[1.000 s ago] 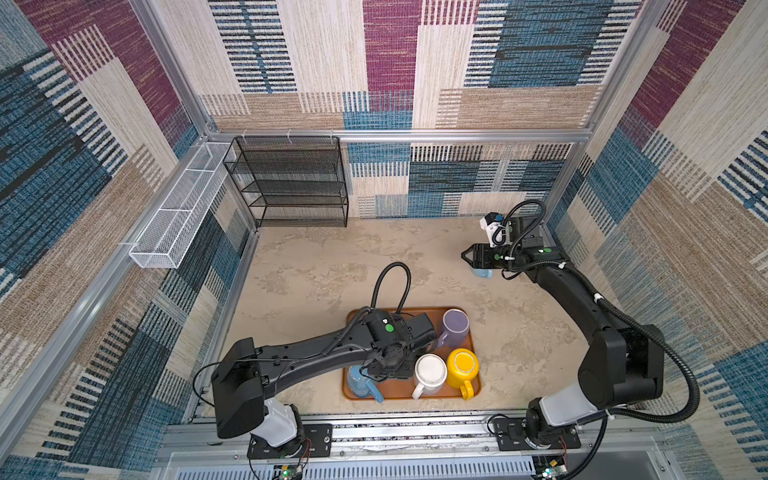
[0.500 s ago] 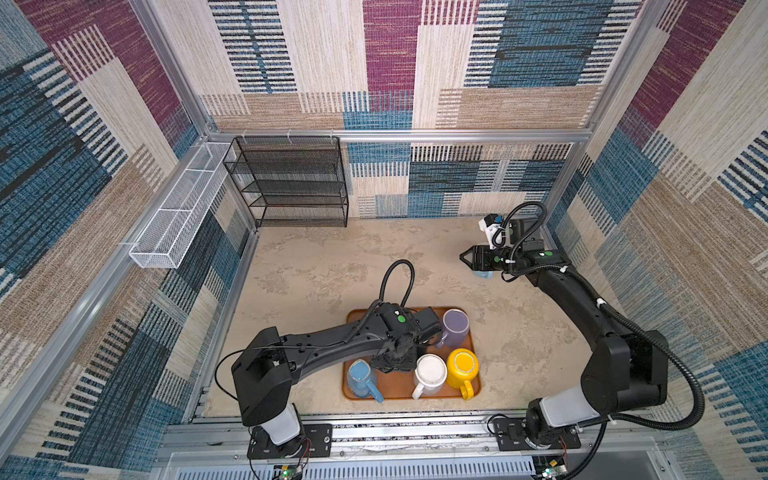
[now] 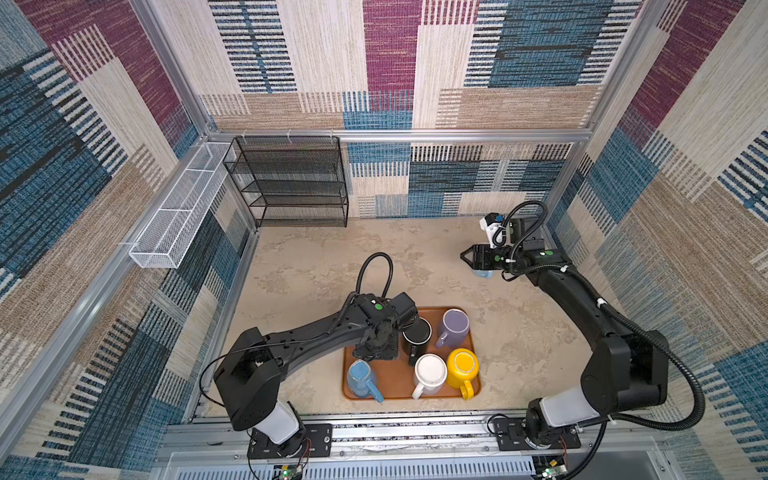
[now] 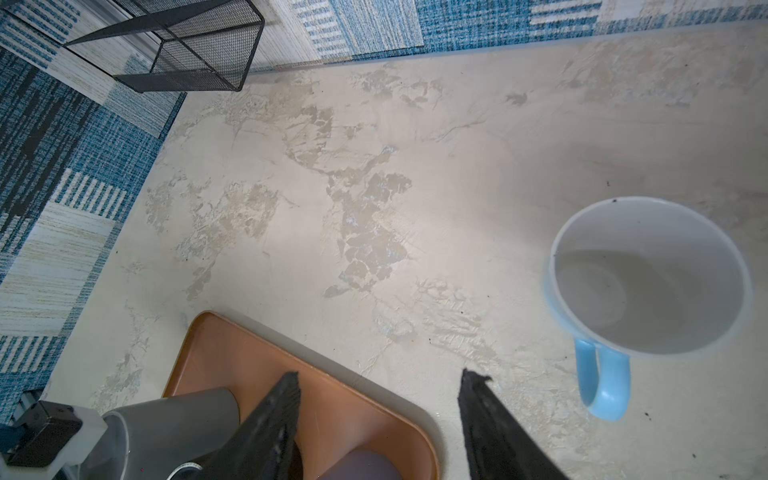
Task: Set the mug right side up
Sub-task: 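Lower the left gripper over the upside-down grey mug on the tray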
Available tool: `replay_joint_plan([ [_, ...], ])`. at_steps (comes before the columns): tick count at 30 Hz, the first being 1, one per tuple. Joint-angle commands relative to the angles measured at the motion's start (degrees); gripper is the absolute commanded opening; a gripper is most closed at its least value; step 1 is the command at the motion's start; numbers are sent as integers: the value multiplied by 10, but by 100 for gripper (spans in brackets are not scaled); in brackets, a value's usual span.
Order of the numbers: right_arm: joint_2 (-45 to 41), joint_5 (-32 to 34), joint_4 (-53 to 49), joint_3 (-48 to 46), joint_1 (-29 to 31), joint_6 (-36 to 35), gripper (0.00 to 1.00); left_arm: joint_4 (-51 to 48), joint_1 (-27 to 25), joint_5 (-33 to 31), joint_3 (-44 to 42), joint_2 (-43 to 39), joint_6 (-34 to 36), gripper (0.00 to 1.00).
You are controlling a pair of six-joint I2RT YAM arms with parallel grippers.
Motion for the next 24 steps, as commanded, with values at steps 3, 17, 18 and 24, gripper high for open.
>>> replay_joint_plan([
  [3, -8, 18, -1, 1, 2, 7, 64, 26, 2, 10, -2, -17, 25, 37],
  [17, 3, 34, -13, 11, 2, -2, 64, 108, -25, -46, 13, -17, -34, 40],
  [18, 3, 33, -13, 11, 2, -2, 64, 107, -26, -50, 14, -15, -35, 40],
  [24, 2, 36, -13, 8, 2, -4, 64, 92, -25, -72, 24, 6, -44, 41],
])
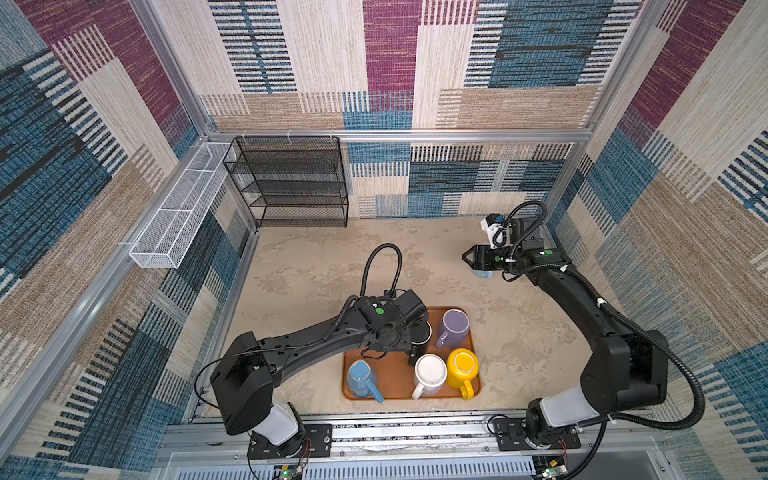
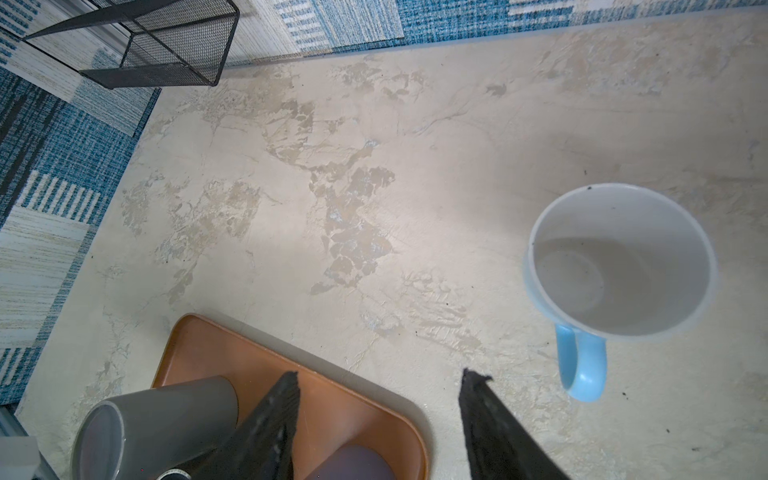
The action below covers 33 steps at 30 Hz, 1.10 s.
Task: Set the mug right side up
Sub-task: 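Lower the left gripper over the upside-down grey mug on the tray, then close the left gripper on the grey mug's base and lift it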
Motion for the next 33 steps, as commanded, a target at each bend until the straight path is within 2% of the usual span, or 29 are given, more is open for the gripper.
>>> replay_joint_plan([
  [1, -1, 7, 4, 2, 0, -5, 64, -12, 1, -32, 9, 11, -17, 41],
  [9, 0, 5, 5, 1, 0, -4, 64, -25, 15, -49, -8, -4, -16, 40],
  [19, 3, 6, 2, 10, 2, -1, 64, -37, 73, -49, -33, -47, 40, 40],
  [28, 5, 5, 4, 9, 5, 1, 64, -41, 69, -36, -31, -76, 29, 40],
  [33, 13, 2, 5, 10, 6, 0, 64, -33, 42, -57, -25, -65, 0, 40],
])
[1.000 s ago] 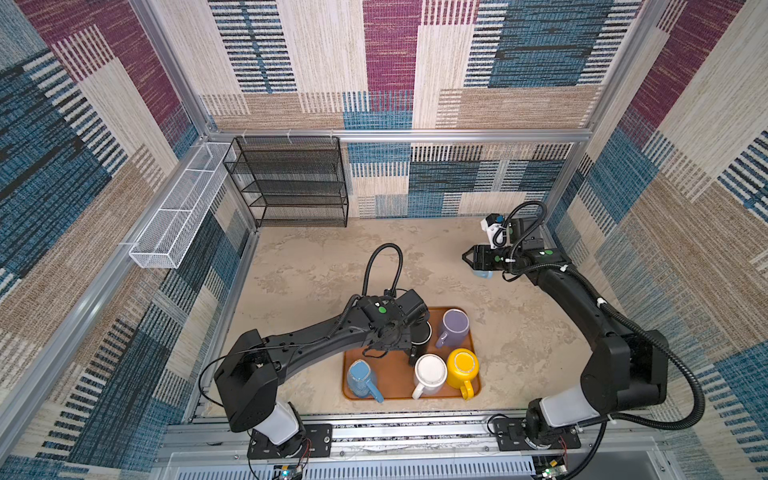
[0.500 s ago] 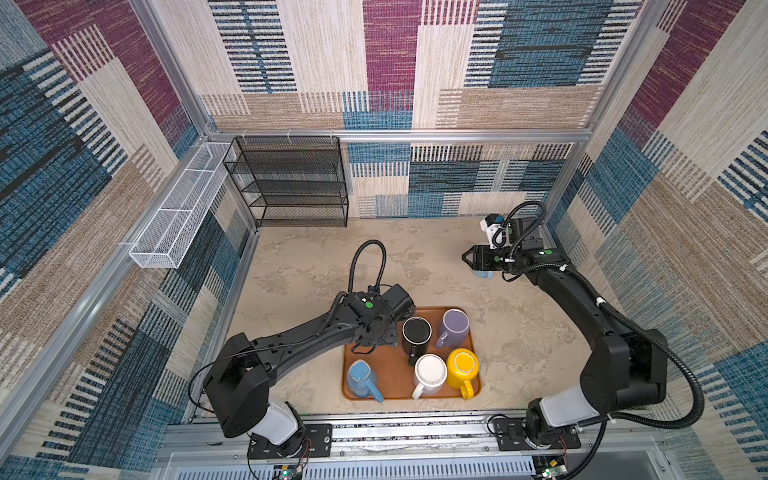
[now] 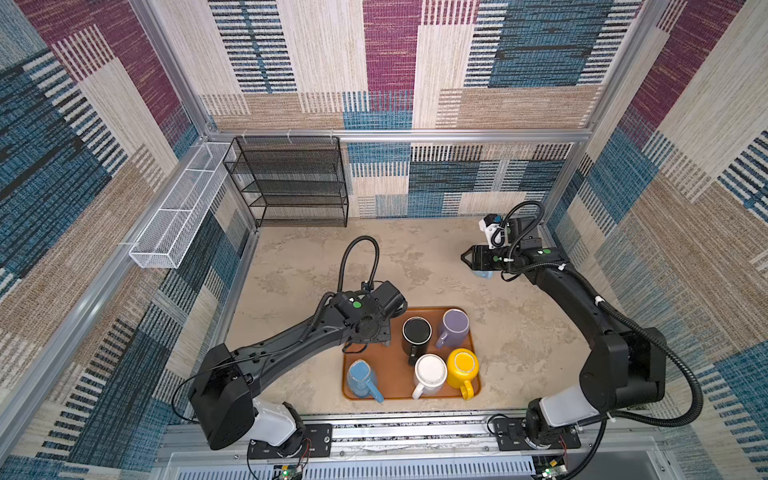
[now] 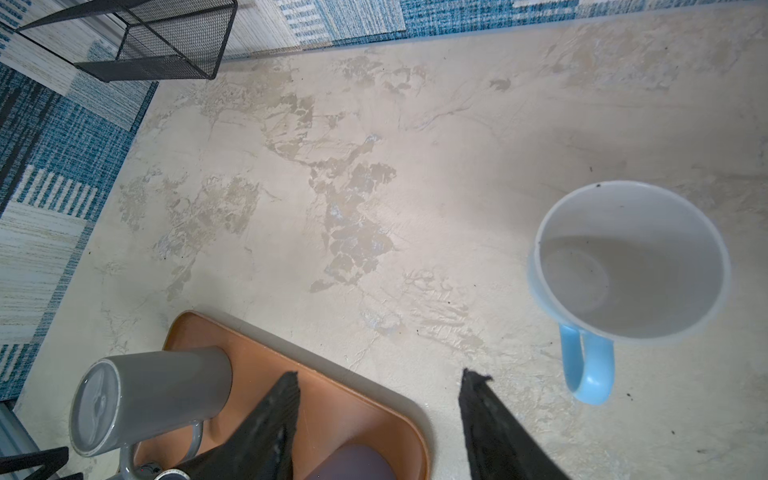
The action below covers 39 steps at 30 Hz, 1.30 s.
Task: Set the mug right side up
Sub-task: 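Close the left gripper on the grey mug's base and lift it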
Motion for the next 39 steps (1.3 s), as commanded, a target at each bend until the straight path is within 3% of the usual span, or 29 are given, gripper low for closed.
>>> replay_joint_plan([
  [1, 5, 1, 9, 6, 2, 2, 64, 4, -15, -18, 4, 8, -37, 40],
  [14, -1, 7, 3, 8, 4, -4, 64, 61, -24, -24, 10, 70, -53, 41],
  [22, 1, 8, 1, 11, 6, -2, 64, 26, -11, -34, 2, 84, -43, 39],
  [28, 3, 8, 0, 14, 8, -1, 64, 6, -3, -32, -2, 74, -19, 38],
  [39, 4, 13, 4, 13, 13, 1, 64, -19, 33, 13, -9, 69, 88, 37],
])
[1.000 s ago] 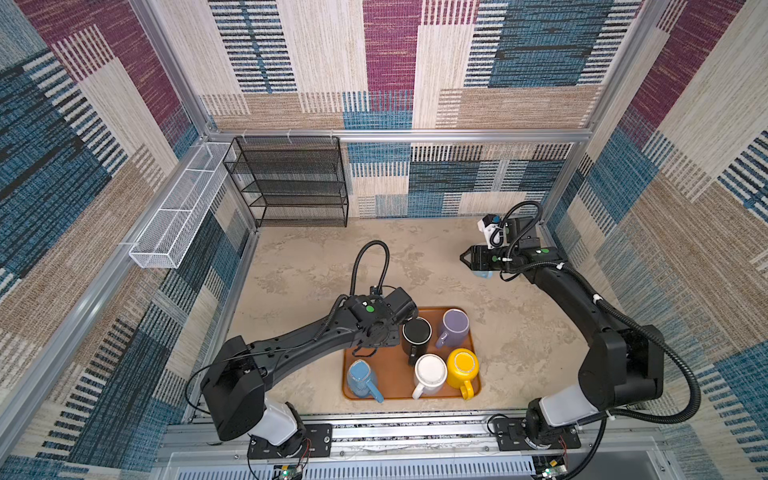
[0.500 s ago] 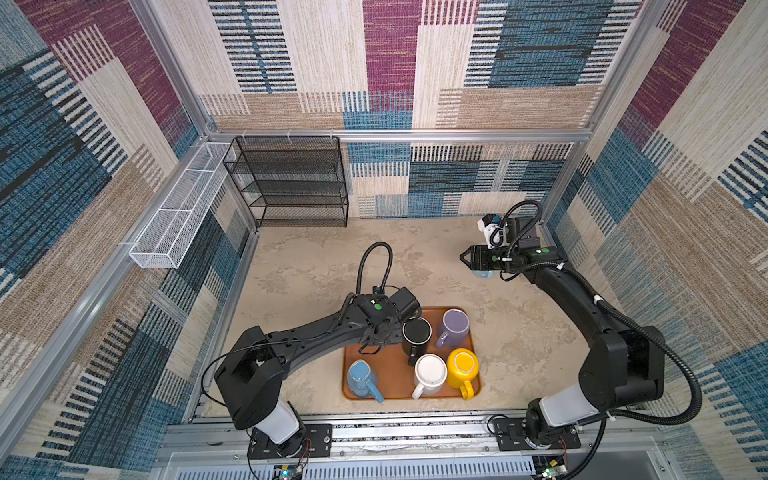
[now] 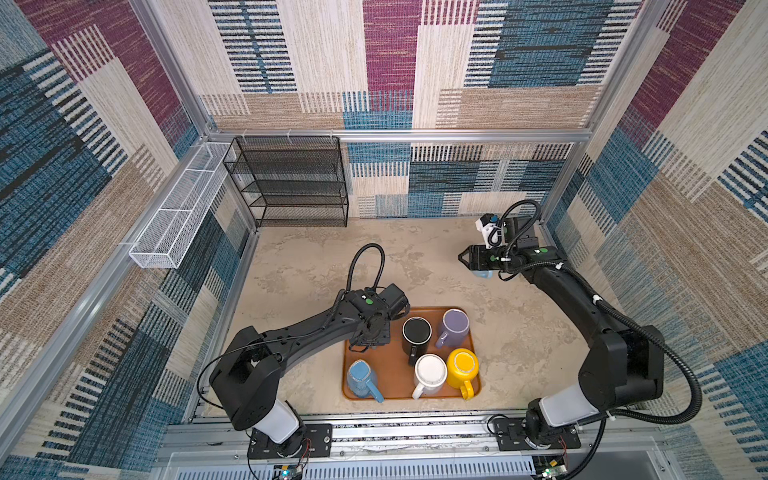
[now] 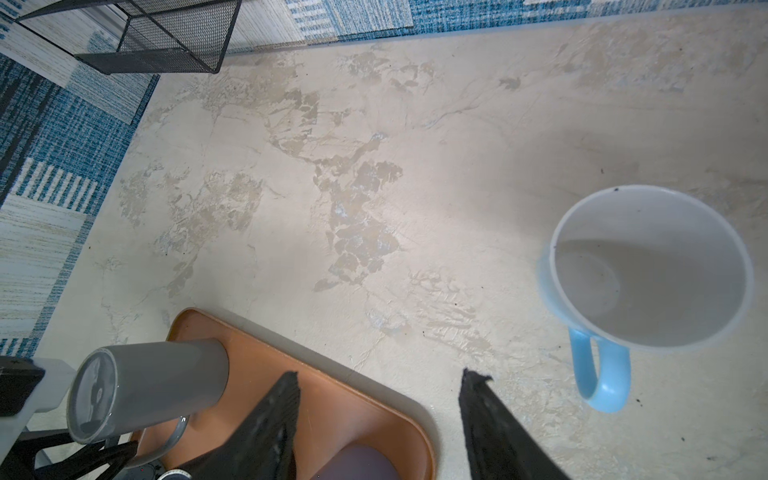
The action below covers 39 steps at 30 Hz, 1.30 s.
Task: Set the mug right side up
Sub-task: 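Close the left gripper on the grey mug's base and lift it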
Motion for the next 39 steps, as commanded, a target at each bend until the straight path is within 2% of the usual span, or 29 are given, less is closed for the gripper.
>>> replay_joint_plan([
  [1, -1, 6, 9, 4, 1, 3, 64, -17, 4, 14, 5, -4, 47, 37],
  [7, 0, 5, 19, -3, 3, 12, 64, -13, 11, 42, 26, 16, 65, 35],
  [11, 0, 8, 20, -3, 5, 14, 64, -14, 18, 55, 33, 29, 53, 34],
  [19, 7, 6, 20, 0, 5, 12, 64, -11, 26, 41, 37, 35, 39, 32],
  [39, 8, 4, 38, -10, 8, 20, 65, -7, 31, 49, 37, 46, 53, 19],
])
